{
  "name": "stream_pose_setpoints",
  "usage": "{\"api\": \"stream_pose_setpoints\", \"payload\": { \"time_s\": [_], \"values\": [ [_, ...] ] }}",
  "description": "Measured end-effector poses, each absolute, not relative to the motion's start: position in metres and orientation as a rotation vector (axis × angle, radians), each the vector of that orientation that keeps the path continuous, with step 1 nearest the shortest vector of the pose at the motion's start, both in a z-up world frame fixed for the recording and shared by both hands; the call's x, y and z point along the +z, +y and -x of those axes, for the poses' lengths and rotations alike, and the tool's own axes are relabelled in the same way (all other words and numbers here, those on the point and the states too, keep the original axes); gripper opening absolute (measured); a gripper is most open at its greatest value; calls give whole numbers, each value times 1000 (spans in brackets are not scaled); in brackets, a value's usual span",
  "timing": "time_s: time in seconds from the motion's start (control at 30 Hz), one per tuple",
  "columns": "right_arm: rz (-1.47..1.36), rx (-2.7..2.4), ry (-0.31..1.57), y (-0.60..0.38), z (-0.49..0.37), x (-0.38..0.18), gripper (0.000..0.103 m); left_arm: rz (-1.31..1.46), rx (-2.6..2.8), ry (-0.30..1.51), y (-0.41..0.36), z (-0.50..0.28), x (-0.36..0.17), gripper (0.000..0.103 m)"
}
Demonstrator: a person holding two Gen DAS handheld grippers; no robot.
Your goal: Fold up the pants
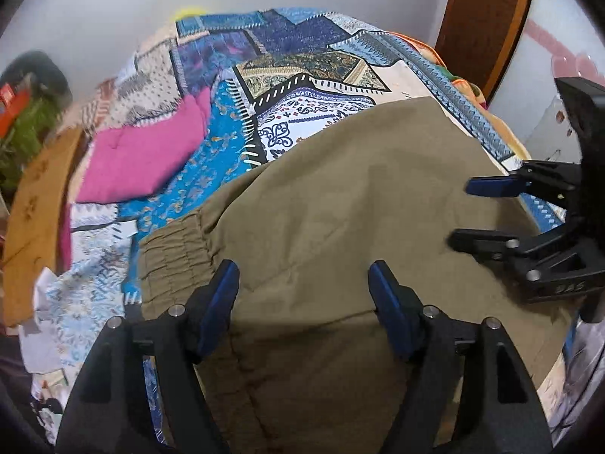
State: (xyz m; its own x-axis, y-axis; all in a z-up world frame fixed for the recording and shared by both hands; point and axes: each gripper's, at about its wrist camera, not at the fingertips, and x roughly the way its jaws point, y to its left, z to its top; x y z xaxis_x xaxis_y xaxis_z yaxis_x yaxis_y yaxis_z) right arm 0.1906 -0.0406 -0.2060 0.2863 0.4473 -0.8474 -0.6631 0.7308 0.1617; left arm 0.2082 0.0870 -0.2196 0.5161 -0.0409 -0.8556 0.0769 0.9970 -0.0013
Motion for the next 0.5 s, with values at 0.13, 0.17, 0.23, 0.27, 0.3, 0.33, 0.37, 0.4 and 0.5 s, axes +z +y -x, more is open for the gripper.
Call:
{"api": "stream_pose_setpoints", "payload": {
  "time_s": [0.13, 0.17, 0.23, 0.27, 0.3, 0.33, 0.37, 0.4, 0.5],
  "values": [
    [241, 727, 1034, -67, -175, -201, 64, -31, -67, 1031, 85, -194, -216, 72],
    [230, 726, 1039, -72, -172, -201, 64, -37, -64, 1030, 84, -190, -215, 72],
    [206, 718, 1048, -87, -164, -200, 64, -69, -47, 1014, 80, -179, -213, 73],
    [197, 710, 1048, -91, -161, -200, 64, -86, -37, 1011, 77, -173, -212, 76],
    [185, 701, 1045, -98, -156, -200, 64, -96, -28, 1005, 75, -166, -212, 76],
    [167, 697, 1047, -106, -152, -199, 64, -97, -25, 1002, 75, -160, -213, 77],
    [155, 694, 1052, -111, -149, -200, 64, -95, -21, 1000, 75, -154, -213, 78],
    [150, 690, 1055, -115, -147, -201, 65, -89, -15, 993, 75, -148, -213, 78],
    [147, 645, 1064, -134, -138, -205, 64, -82, 6, 981, 76, -134, -212, 82]
  ]
}}
